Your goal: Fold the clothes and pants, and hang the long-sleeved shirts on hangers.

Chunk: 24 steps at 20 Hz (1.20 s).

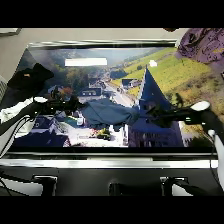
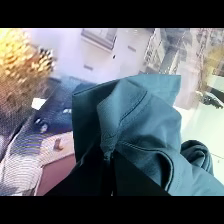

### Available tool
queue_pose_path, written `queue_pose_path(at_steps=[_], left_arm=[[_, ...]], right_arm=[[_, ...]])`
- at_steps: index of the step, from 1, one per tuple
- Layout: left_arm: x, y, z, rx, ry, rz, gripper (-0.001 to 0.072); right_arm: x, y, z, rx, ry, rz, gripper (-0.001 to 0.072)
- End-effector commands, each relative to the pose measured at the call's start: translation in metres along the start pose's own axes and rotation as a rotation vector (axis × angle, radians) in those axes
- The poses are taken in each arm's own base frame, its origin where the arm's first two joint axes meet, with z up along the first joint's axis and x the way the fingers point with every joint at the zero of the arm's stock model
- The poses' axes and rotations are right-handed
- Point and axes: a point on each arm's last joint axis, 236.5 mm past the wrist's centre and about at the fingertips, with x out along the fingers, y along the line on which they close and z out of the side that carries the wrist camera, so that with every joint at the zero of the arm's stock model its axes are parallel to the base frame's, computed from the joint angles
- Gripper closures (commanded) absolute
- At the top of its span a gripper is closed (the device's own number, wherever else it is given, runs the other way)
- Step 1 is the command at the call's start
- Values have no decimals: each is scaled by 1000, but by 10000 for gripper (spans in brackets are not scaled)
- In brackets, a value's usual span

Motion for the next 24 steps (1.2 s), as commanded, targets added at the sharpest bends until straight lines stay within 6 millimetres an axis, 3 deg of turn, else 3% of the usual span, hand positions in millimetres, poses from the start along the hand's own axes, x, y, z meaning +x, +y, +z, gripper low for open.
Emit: queue_pose_path(at_steps=[1,5,7,9,10,13,15,17,20,22,24], left_arm=[[-1,-1,0,0,2,-2,689],[-1,0,0,2,3,1,689],[-1,0,0,3,3,1,689],[-1,0,0,3,3,1,689],[-1,0,-1,3,4,1,689],[-5,-9,2,38,-3,-13,690],[-23,-41,12,158,-47,-53,691],[-57,-83,30,265,-132,-96,692],[-136,-155,51,465,-306,-98,692],[-198,-204,48,585,-438,-83,692],[-264,-255,29,702,-576,-104,692]], right_arm=[[57,11,-6,-21,33,44,118],[89,31,-11,-4,50,134,150],[99,30,-11,-7,39,118,280],[99,29,-5,-4,14,117,609],[97,32,-3,-18,7,121,681],[77,58,5,-89,-48,157,682],[44,92,16,-225,-123,168,683],[-9,137,34,-417,-258,145,683],[-124,217,55,-659,-543,87,683],[-209,267,37,-837,-704,53,683],[-282,298,3,-948,-838,30,683]])
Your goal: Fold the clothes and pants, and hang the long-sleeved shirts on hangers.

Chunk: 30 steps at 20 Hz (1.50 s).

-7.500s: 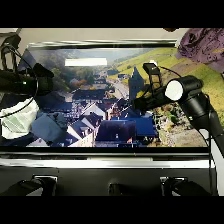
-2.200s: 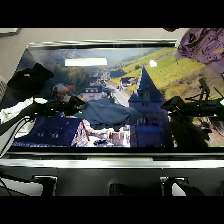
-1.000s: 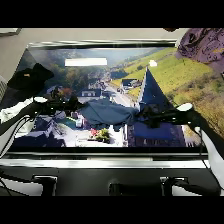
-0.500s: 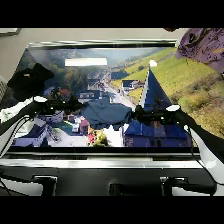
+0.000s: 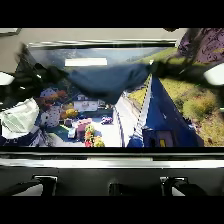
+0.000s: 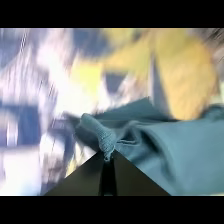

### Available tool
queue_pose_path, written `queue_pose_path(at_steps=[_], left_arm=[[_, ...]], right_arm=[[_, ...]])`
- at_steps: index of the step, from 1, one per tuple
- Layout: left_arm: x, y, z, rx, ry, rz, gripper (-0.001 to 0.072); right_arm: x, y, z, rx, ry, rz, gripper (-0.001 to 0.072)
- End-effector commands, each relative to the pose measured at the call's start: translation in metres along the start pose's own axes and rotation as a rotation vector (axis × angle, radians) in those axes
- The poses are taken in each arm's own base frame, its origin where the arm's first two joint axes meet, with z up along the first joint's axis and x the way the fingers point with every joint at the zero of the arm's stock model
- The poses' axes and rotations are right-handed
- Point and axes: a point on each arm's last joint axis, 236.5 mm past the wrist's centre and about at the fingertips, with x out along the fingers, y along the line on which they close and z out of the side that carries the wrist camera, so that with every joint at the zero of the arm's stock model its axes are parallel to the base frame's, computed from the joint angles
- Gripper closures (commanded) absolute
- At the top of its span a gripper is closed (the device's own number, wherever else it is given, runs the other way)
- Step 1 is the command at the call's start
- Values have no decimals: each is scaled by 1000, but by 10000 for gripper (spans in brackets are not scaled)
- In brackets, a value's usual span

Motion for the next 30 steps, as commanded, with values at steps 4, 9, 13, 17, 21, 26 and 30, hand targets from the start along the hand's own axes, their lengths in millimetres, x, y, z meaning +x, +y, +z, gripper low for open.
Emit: queue_pose_path(at_steps=[4,9,13,17,21,26,30], left_arm=[[-189,-149,68,288,-403,-16,692],[-255,-171,50,282,-488,30,692],[-204,-127,36,214,-331,89,692],[-99,-18,-22,32,-3,216,690],[-11,97,-101,-169,271,346,691],[57,186,-168,-338,420,430,691],[74,209,-172,-365,384,453,691]], right_arm=[[-223,102,98,-384,-382,-161,683],[-289,110,100,-314,-518,-233,682],[-201,63,84,-123,-271,-242,681],[-47,-10,9,92,225,-223,681],[89,-96,-80,275,542,-234,682],[198,-144,-143,475,579,-152,682],[217,-149,-141,517,525,-130,682]])
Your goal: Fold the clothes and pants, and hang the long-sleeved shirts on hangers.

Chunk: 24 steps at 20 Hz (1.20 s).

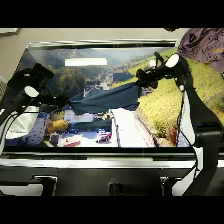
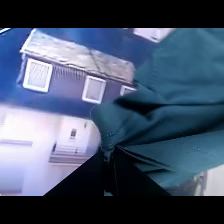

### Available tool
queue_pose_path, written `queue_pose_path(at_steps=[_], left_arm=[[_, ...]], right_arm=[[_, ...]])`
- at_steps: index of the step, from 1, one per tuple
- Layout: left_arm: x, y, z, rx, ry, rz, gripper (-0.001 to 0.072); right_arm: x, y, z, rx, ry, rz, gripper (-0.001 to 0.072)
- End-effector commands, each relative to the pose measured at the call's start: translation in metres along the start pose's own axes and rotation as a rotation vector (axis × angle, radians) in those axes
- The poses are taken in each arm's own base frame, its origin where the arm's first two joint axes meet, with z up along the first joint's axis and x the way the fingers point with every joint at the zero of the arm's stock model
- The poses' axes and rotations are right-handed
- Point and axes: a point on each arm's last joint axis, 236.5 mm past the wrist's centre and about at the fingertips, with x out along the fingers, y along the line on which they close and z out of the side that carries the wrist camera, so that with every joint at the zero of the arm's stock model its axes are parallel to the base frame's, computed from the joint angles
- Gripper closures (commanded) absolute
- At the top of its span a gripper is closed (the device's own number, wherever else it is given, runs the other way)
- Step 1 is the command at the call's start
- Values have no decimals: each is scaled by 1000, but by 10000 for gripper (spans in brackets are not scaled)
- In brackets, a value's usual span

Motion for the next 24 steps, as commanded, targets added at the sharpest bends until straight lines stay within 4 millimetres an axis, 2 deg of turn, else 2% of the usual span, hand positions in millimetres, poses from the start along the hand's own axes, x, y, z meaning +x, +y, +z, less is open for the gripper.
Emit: queue_pose_path(at_steps=[1,3,4,6,7,9,10,11,13,15,16,18,21,24], left_arm=[[25,14,5,-40,-12,13,691],[25,14,5,-40,-9,13,691],[25,14,3,-40,-3,13,690],[25,14,1,-41,5,13,690],[25,14,0,-41,8,13,690],[25,14,0,-40,8,12,690],[24,13,1,-42,8,9,690],[24,12,0,-45,10,5,690],[24,11,-2,-47,19,4,689],[24,11,-5,-47,33,4,689],[24,12,-7,-47,41,5,689],[24,11,-11,-46,56,6,688],[24,12,-13,-47,66,7,689],[24,12,-13,-47,66,7,689]], right_arm=[[23,0,9,48,-19,56,682],[23,0,7,38,-10,56,681],[23,1,5,38,-2,56,649],[19,4,0,40,22,67,429],[12,4,-1,36,23,67,341],[-19,1,9,41,-7,82,313],[-41,-1,17,32,-31,113,246],[-65,-12,24,23,-50,133,233],[-103,-51,23,28,-37,112,233],[-119,-90,-2,59,69,127,233],[-117,-99,-12,86,105,158,233],[-96,-109,-25,139,137,201,233],[-45,-117,-47,144,163,187,232],[-3,-115,-62,143,180,172,232]])
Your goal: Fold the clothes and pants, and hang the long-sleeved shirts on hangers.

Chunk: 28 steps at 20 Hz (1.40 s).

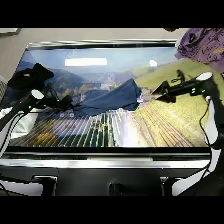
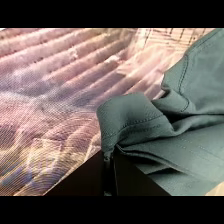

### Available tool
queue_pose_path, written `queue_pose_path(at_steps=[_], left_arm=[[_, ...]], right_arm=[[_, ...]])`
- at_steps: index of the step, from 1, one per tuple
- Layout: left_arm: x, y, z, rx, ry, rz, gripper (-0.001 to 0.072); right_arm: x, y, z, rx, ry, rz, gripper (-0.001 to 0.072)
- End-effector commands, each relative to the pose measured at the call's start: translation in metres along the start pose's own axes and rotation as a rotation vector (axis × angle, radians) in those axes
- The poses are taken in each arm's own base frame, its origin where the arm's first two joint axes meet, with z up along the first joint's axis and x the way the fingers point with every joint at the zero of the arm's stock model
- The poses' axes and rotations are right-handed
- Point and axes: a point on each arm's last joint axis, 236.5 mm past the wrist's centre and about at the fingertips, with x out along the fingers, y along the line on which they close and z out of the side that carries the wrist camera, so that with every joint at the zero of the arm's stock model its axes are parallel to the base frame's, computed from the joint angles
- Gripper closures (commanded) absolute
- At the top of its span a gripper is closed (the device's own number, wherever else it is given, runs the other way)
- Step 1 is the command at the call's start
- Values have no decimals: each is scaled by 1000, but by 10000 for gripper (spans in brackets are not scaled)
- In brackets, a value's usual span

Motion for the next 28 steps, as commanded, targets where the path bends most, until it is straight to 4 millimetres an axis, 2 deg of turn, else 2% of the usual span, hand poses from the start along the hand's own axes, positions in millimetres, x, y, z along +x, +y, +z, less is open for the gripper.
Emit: queue_pose_path(at_steps=[1,5,12,14,15,16,17,18,20,22,24,25,26,28], left_arm=[[0,0,-2,1,8,1,689],[0,1,-3,0,16,2,689],[0,1,-4,0,17,2,689],[0,1,-5,0,21,2,688],[0,1,-5,0,24,2,689],[0,1,-5,0,24,3,689],[0,1,-5,0,24,2,688],[0,1,-5,0,24,2,689],[-1,0,-5,2,22,1,689],[-11,-5,1,45,-5,-1,691],[-39,-20,20,117,-85,5,692],[-62,-32,35,165,-148,5,692],[-93,-50,52,224,-232,5,692],[-171,-93,81,332,-415,-17,693]], right_arm=[[47,-9,-7,-7,9,-9,232],[83,-11,-2,-14,-3,-30,231],[104,-8,-3,-41,-7,-54,234],[109,-5,-3,-51,-13,-60,302],[111,-4,-5,-58,-8,-64,362],[112,-4,-7,-63,-2,-71,444],[112,-5,-8,-66,3,-75,625],[112,-4,-8,-68,4,-75,682],[105,2,-6,-84,-12,-75,683],[83,18,0,-128,-60,-81,684],[43,42,13,-191,-154,-87,684],[12,61,22,-238,-231,-92,684],[-28,84,32,-293,-328,-99,684],[-121,137,42,-383,-549,-121,683]])
